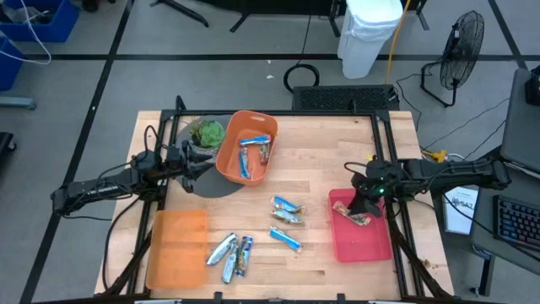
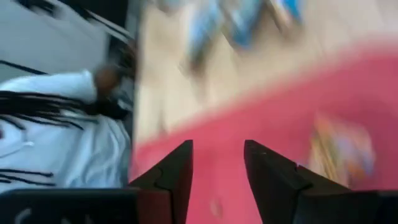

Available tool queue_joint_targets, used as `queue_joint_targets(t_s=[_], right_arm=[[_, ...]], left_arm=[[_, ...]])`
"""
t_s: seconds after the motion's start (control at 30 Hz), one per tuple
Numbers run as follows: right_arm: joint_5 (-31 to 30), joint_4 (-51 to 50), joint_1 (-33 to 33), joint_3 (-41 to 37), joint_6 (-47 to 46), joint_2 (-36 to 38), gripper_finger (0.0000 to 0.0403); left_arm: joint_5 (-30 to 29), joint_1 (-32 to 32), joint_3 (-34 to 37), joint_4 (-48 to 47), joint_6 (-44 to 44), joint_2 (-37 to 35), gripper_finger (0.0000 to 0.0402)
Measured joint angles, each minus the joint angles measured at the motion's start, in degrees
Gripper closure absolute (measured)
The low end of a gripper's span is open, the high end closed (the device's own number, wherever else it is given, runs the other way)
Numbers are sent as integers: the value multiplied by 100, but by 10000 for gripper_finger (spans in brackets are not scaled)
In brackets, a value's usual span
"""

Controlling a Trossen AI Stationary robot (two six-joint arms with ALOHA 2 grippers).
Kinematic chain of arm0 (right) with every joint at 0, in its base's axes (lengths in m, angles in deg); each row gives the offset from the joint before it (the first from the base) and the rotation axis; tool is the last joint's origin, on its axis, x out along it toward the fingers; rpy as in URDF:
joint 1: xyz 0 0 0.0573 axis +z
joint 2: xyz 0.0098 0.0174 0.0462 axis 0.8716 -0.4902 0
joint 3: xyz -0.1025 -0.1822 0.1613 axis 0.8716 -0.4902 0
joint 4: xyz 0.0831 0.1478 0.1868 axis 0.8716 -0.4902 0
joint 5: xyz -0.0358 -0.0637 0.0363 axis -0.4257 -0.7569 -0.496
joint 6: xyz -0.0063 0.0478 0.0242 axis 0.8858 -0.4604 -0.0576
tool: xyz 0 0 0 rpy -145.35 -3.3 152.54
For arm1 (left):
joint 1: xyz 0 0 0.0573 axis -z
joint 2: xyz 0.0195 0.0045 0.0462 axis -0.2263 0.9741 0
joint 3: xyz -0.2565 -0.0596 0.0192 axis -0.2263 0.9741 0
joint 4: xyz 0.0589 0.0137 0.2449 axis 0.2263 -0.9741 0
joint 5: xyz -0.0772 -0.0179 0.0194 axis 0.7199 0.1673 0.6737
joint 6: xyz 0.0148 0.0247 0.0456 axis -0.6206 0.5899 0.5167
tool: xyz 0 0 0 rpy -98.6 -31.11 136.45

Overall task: Pick and place Granola Bars by type
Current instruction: Put the yellow granola bar into the red bin

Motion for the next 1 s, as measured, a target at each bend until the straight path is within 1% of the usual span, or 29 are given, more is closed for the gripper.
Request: queue_joint_targets(t_s=[0.1,0.17,0.23,0.33,0.47,0.6,0.7,0.77,0.87,1.0], right_arm=[[-64,1324,0,0,213,-39,262],[-294,2167,0,0,363,-85,264],[-506,2789,0,0,591,-202,267],[-622,3420,0,4,975,-557,272],[-627,3939,0,13,1060,-1391,270],[-633,3961,45,364,1074,-2428,267],[-633,3777,287,911,1409,-3221,267],[-661,3444,484,1362,1726,-3682,269],[-1223,2626,786,2159,2261,-4308,272],[-2312,1089,1088,3243,2907,-5098,271]], left_arm=[[0,-1,0,0,-1,1,247],[0,-1,0,0,-1,1,247],[0,0,0,0,-1,-1,247],[0,-2,0,0,0,1,247],[0,0,0,1,-2,0,247],[0,0,0,0,-1,0,247],[0,0,0,0,-1,1,247],[0,-2,0,0,-2,-1,247],[0,-1,0,0,-2,-1,247],[0,0,0,0,-2,-1,247]])
